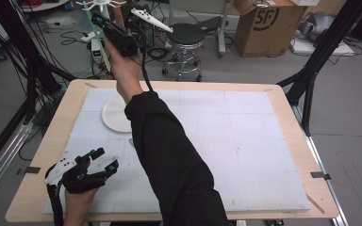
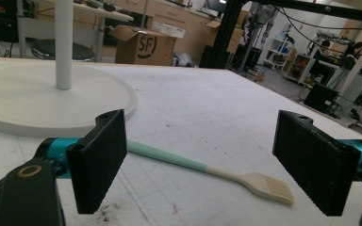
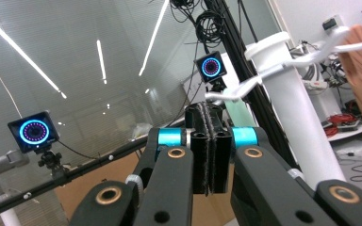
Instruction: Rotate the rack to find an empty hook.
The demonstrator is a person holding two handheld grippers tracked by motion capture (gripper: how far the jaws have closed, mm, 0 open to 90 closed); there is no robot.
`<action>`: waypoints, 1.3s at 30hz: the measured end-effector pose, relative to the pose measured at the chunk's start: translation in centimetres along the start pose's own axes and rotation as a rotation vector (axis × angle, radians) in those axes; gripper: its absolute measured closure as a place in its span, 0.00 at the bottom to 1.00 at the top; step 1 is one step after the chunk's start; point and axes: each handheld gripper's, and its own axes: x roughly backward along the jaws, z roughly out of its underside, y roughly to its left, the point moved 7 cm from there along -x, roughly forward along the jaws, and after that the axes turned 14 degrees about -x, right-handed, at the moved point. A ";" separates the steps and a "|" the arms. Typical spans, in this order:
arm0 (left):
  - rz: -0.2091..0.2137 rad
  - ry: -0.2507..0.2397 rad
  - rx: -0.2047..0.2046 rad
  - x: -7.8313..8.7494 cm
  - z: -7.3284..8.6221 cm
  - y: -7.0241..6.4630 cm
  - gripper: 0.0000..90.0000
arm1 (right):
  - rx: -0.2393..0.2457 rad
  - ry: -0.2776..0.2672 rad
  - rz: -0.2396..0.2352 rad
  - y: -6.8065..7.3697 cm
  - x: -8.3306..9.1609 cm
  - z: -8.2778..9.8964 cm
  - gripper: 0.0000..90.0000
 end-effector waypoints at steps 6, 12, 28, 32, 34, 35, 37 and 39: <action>-0.003 0.004 -0.006 0.0 0.0 -0.2 0.21 | 0.017 0.028 0.020 -0.4 1.8 0.8 0.93; -0.005 0.008 -0.011 0.0 0.0 -0.3 0.21 | 0.031 0.033 0.045 -0.9 3.4 0.7 0.83; -0.010 0.013 -0.018 0.0 0.1 -0.2 0.21 | 0.067 0.098 0.091 -2.4 7.2 2.5 0.67; -0.009 0.012 -0.015 0.0 0.0 -0.2 0.21 | 0.075 0.120 0.093 -2.7 8.1 3.6 0.66; -0.010 0.010 -0.012 0.0 0.0 -0.3 0.21 | 0.074 0.126 0.084 -2.8 8.5 4.1 0.66; -0.008 0.013 -0.018 -0.1 0.0 -0.3 0.21 | 0.078 0.140 0.089 -2.8 8.8 4.5 0.66; -0.004 0.018 -0.021 -0.2 0.1 -0.4 0.21 | 0.100 0.161 0.099 -2.9 9.2 5.0 0.65; 0.002 0.021 -0.024 -0.3 0.1 -0.6 0.21 | 0.116 0.181 0.109 -3.0 9.8 5.6 0.65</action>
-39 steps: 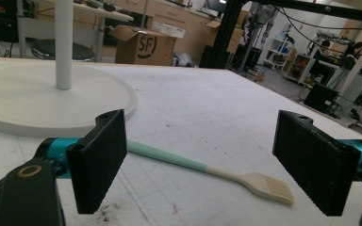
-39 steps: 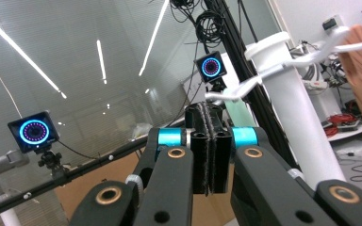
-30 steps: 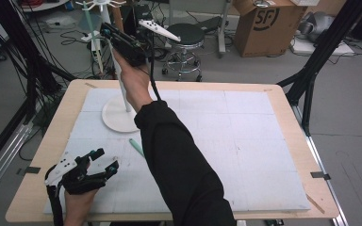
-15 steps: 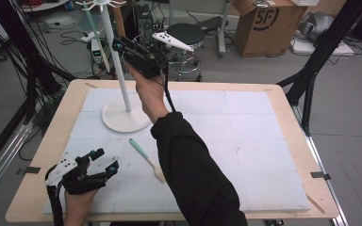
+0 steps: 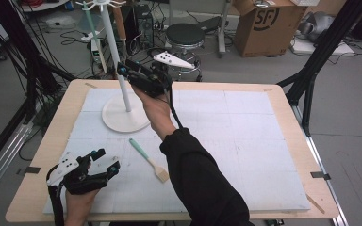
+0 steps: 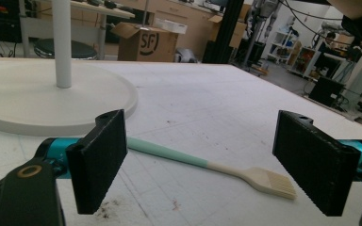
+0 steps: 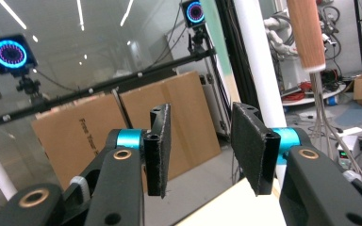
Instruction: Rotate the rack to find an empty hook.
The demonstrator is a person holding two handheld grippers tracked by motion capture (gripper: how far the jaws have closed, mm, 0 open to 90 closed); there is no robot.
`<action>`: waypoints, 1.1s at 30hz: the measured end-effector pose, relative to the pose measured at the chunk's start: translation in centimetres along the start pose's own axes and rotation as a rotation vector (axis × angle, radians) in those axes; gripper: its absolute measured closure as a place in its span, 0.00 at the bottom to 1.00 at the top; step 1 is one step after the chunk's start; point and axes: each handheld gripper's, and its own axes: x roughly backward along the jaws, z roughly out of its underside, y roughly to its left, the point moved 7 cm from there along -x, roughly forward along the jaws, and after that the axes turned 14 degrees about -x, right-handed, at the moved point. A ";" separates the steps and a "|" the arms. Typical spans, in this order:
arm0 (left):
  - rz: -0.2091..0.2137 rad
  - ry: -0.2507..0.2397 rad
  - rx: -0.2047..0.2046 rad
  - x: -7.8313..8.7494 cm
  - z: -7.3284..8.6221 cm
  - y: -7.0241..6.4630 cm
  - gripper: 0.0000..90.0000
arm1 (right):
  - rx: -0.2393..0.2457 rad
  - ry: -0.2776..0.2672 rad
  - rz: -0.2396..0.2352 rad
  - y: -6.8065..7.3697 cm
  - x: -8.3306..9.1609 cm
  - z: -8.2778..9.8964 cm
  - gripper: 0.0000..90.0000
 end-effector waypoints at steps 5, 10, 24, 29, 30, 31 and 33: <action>0.000 0.002 -0.004 0.0 0.0 0.0 0.21 | 0.041 0.046 0.032 -0.6 1.2 1.5 0.66; 0.004 0.006 -0.008 -0.2 0.1 -0.2 0.21 | 0.042 0.068 0.051 -1.4 2.9 2.8 0.65; 0.009 0.017 -0.020 -0.5 0.1 -0.4 0.21 | 0.057 0.125 0.067 -1.8 5.6 5.6 0.64; 0.011 0.019 -0.022 -0.6 0.1 -0.4 0.21 | 0.057 0.155 0.075 -2.0 6.1 6.8 0.63; 0.010 0.019 -0.023 -0.6 0.1 -0.4 0.21 | 0.060 0.164 0.076 -2.1 6.2 7.1 0.63; 0.011 0.019 -0.023 -0.6 0.1 -0.5 0.21 | 0.059 0.169 0.081 -2.2 6.4 7.4 0.62; 0.009 0.019 -0.028 -0.6 0.1 -0.5 0.21 | 0.055 0.185 0.091 -2.5 6.6 8.0 0.63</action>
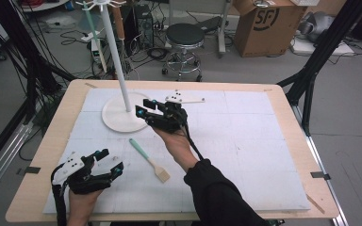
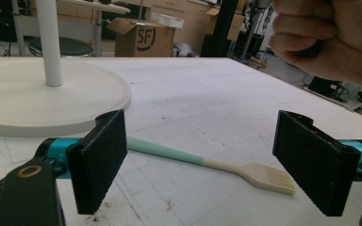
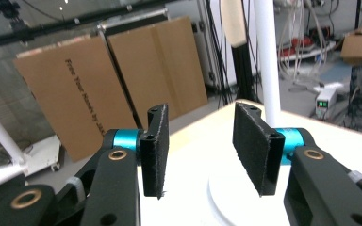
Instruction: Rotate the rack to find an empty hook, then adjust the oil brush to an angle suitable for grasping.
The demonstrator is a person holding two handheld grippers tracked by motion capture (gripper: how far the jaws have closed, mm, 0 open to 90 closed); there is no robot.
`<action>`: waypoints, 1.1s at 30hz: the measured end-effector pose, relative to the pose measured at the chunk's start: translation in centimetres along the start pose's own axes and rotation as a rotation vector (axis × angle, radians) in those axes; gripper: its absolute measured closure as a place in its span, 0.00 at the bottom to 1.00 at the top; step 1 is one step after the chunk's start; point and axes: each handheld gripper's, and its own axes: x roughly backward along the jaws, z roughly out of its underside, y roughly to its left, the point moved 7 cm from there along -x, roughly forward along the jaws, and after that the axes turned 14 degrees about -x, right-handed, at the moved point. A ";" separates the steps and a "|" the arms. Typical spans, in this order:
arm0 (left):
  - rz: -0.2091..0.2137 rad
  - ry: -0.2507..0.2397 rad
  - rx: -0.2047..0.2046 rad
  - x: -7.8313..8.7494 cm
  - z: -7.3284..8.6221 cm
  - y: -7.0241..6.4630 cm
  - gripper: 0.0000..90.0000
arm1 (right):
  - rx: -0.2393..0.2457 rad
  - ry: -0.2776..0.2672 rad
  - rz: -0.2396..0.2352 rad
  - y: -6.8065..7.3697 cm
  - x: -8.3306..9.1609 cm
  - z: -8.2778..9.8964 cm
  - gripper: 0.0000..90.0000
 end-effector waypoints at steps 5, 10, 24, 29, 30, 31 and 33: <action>-0.002 0.004 -0.001 0.0 0.0 0.0 0.21 | -0.013 0.014 0.005 -0.5 0.5 1.1 0.63; -0.004 0.003 0.003 -0.1 0.0 0.1 0.21 | -0.017 0.038 0.001 -0.5 0.7 2.0 0.62; -0.009 0.001 0.004 0.1 -0.1 0.1 0.21 | -0.052 0.154 -0.005 -0.2 0.9 5.7 0.68; -0.009 0.003 -0.001 0.0 -0.1 0.1 0.21 | -0.089 0.211 -0.016 -0.3 1.0 7.9 0.79; -0.007 0.005 -0.003 0.0 0.0 0.0 0.21 | -0.089 0.223 -0.012 -0.3 0.9 8.2 0.81; -0.008 0.005 -0.004 0.0 -0.1 0.0 0.21 | -0.090 0.236 -0.008 -0.3 1.0 8.6 0.84; -0.009 0.006 -0.005 0.0 -0.1 0.0 0.21 | -0.107 0.268 0.007 -0.6 0.9 9.5 0.90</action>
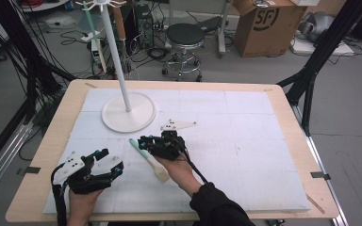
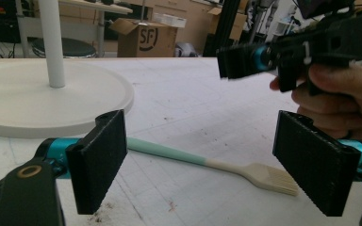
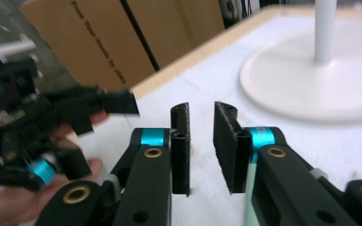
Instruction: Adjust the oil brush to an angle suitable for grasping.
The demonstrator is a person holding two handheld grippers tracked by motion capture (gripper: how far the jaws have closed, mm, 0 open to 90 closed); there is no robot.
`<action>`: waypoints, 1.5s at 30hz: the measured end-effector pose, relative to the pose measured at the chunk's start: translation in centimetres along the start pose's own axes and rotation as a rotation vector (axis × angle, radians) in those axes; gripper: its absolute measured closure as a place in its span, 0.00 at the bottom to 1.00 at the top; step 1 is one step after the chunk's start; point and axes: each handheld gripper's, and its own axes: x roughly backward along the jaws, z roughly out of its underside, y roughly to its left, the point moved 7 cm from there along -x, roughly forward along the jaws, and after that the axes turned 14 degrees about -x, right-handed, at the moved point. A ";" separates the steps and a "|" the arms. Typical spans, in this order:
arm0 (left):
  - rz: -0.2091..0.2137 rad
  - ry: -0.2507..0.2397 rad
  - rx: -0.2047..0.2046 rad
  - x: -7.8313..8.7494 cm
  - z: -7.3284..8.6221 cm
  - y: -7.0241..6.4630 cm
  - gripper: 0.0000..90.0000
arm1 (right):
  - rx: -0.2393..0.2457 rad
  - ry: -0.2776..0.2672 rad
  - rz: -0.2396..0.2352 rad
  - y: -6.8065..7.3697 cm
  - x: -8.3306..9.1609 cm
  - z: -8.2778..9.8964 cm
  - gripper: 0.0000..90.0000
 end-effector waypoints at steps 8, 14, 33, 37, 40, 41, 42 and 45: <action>-0.004 -0.002 -0.002 0.1 0.0 0.0 0.21 | -0.065 0.174 0.044 -1.1 -1.4 2.8 0.99; -0.003 -0.002 -0.002 0.1 0.0 0.1 0.21 | -0.090 0.251 0.066 -1.9 -2.4 4.3 1.00; -0.001 0.000 -0.003 0.0 0.0 0.0 0.21 | -0.293 0.345 0.066 -4.2 -2.9 5.5 1.00; 0.002 0.001 -0.003 0.0 0.0 -0.1 0.21 | -0.323 0.362 0.078 -4.6 -2.8 5.5 1.00; 0.001 0.001 -0.005 0.0 0.0 -0.1 0.21 | -0.319 0.370 0.075 -4.8 -2.8 5.5 1.00; 0.000 0.001 -0.005 0.0 0.0 -0.1 0.21 | -0.312 0.373 0.077 -4.8 -2.7 5.5 1.00; 0.000 0.001 -0.004 0.0 0.0 -0.1 0.21 | -0.317 0.374 0.078 -4.8 -2.7 5.4 1.00; 0.002 0.002 -0.004 0.0 0.0 -0.1 0.21 | -0.294 0.380 0.088 -5.1 -2.5 5.2 1.00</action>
